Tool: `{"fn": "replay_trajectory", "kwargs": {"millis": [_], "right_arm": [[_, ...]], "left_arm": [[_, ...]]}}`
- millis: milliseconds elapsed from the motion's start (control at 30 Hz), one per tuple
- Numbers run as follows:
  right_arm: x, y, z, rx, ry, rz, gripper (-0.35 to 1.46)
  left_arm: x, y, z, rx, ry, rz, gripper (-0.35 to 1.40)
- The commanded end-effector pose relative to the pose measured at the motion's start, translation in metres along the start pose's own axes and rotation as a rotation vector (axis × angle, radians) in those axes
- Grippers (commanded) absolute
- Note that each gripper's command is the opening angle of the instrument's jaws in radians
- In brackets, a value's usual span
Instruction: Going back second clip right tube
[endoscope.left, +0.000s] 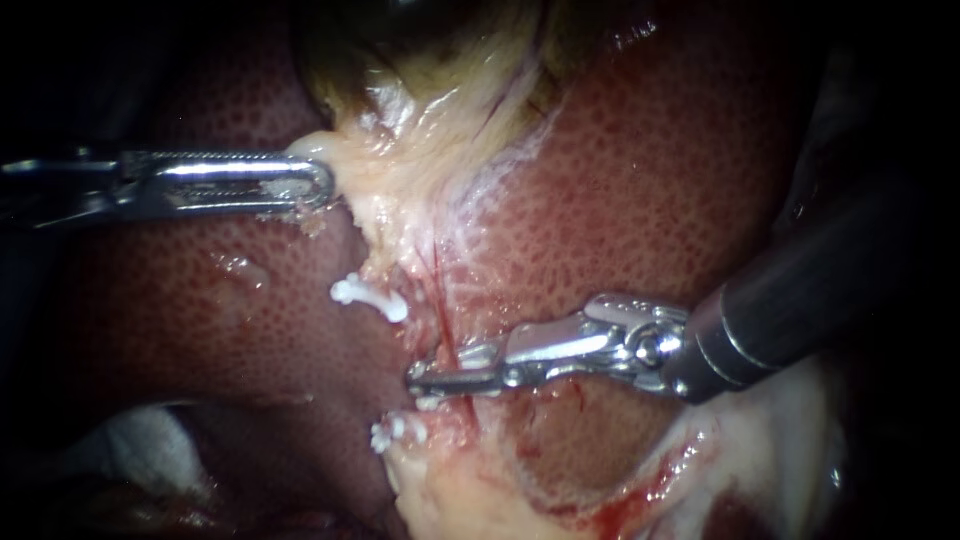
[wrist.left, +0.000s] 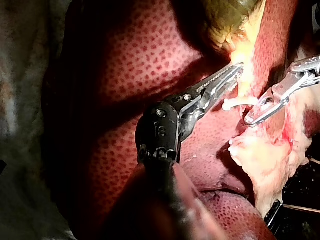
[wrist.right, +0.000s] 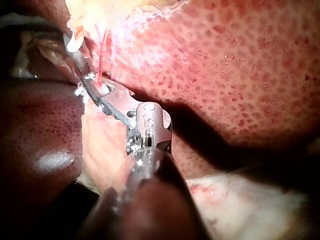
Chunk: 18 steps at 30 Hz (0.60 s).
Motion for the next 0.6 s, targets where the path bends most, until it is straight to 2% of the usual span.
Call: {"fn": "replay_trajectory", "kwargs": {"millis": [33,267,300,367,400,433,500,567,600], "right_arm": [[0.0,0.0,0.0,0.001,-0.001,-0.001,-0.35],[0.0,0.0,0.0,0.016,-0.01,0.044,-0.35],[0.0,0.0,0.0,0.015,-0.014,0.038,-0.26],[0.0,-0.0001,0.0002,-0.025,0.008,-0.175,0.15],[0.0001,-0.0001,0.0003,-0.034,0.019,-0.181,0.32],[0.0001,0.0,0.0003,-0.032,0.032,-0.182,0.41],[0.0003,0.0002,0.0004,-0.03,0.054,-0.188,0.46],[0.0006,0.0003,0.0005,-0.067,0.085,-0.202,0.49],[0.0006,0.0004,0.0004,-0.074,0.088,-0.207,0.49]], "left_arm": [[0.0,0.0,0.0,-0.001,0.0,0.0,-0.35],[0.0,0.0,0.0,-0.001,0.0,0.0,-0.35],[0.0,-0.0001,0.0,-0.001,0.0,0.0,-0.35],[0.0,-0.0001,0.0,-0.001,0.0,0.0,-0.35],[0.0,-0.0001,0.0,-0.001,0.0,0.0,-0.35],[0.0,-0.0001,0.0,0.0,0.0,0.0,-0.35],[-0.0001,-0.0001,0.0,0.0,0.0,0.0,-0.35],[-0.0001,-0.0001,0.0,0.0,0.0,0.0,-0.35],[-0.0001,-0.0001,0.0,0.0,0.0,0.0,-0.35]]}}
